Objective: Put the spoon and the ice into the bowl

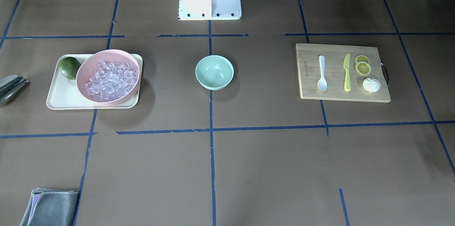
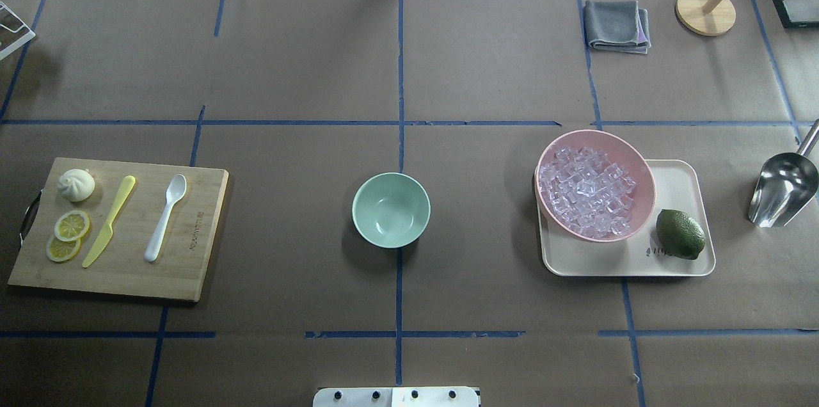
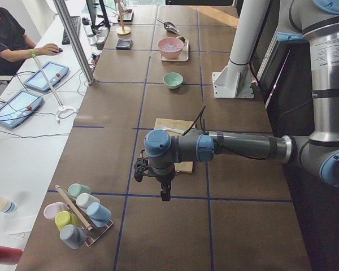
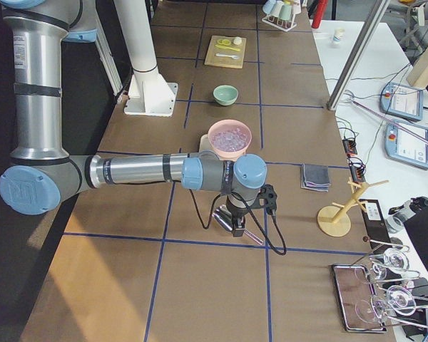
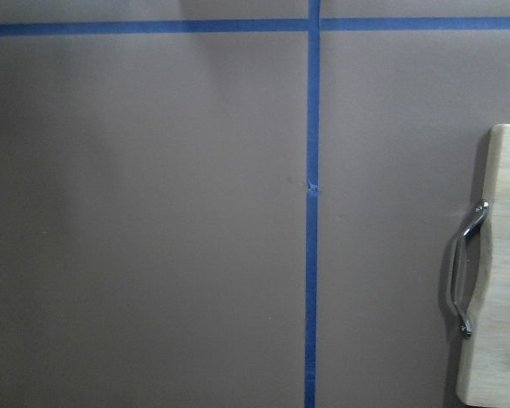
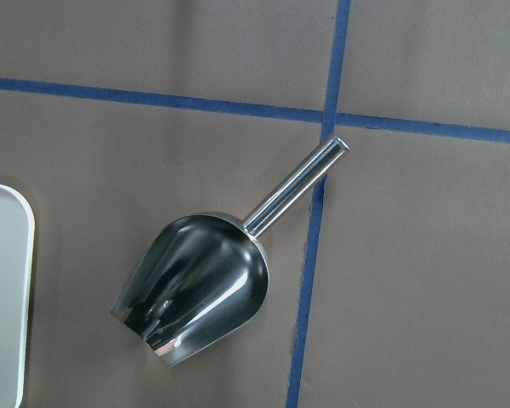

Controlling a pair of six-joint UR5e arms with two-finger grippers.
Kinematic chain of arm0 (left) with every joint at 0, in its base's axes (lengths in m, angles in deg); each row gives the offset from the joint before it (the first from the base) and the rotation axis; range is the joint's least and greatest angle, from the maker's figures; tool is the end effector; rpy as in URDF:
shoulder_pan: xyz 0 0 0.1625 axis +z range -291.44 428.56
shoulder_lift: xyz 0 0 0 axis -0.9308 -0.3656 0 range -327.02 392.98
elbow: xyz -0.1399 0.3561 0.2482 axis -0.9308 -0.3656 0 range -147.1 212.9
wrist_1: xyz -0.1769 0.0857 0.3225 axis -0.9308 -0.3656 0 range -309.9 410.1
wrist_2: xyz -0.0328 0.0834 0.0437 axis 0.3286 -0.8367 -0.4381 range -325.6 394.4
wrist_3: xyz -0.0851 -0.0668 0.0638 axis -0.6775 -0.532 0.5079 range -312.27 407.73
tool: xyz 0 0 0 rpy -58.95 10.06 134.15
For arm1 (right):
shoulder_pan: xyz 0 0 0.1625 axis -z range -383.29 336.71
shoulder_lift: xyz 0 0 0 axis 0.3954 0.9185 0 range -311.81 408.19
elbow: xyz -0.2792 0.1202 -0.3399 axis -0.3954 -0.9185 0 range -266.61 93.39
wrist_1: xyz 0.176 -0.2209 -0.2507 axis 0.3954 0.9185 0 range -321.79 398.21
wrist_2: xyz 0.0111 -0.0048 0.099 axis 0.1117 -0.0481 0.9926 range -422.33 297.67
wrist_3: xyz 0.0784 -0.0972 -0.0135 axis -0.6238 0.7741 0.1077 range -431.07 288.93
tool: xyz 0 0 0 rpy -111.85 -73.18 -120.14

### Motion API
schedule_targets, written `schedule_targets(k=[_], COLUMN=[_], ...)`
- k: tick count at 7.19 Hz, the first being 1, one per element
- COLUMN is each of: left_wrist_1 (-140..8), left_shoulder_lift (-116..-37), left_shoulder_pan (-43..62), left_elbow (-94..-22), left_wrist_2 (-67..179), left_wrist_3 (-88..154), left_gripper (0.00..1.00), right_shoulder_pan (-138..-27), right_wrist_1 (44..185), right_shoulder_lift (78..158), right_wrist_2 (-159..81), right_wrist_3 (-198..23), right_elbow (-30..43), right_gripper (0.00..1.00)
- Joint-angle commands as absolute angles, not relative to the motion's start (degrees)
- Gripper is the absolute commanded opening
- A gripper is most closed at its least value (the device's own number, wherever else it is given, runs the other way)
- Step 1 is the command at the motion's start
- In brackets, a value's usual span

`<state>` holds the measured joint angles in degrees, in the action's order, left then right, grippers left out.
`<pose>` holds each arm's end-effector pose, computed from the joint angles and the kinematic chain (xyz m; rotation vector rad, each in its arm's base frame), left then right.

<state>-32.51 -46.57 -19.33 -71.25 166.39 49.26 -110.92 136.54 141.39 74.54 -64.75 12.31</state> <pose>-0.0359 -0.3649 0.6878 -0.0652 0.7322 0.0372 0.0241 -0.4233 0.6728 -0.0147 -0.8194 -0.1245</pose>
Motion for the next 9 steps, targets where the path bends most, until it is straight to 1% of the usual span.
schedule_targets(k=[1,5,6,8,9], left_wrist_1=[-33.65,-36.72,-37.61,-39.62,-43.99], left_shoulder_lift=[-46.48,-46.39,-46.56,-47.52,-50.23], left_shoulder_pan=[-19.33,-18.72,-17.76,-14.94,-9.63], left_elbow=[-72.2,-72.48,-72.04,-72.91,-73.09], left_wrist_2=[166.24,166.5,173.55,178.1,178.01], left_wrist_3=[49.75,49.84,48.97,48.96,41.04], left_gripper=[1.0,1.0,1.0,1.0,1.0], right_shoulder_pan=[-110.92,-110.65,-110.48,-109.34,-108.99], right_wrist_1=[136.47,136.47,136.47,136.38,136.38], right_shoulder_lift=[141.62,141.88,141.89,141.89,141.89], right_wrist_2=[75.48,75.74,76.62,77.15,77.15], right_wrist_3=[-64.39,-64.83,-64.74,-64.92,-64.92], right_elbow=[12.35,14.2,14.28,14.63,14.72], right_gripper=[1.0,1.0,1.0,1.0,1.0])
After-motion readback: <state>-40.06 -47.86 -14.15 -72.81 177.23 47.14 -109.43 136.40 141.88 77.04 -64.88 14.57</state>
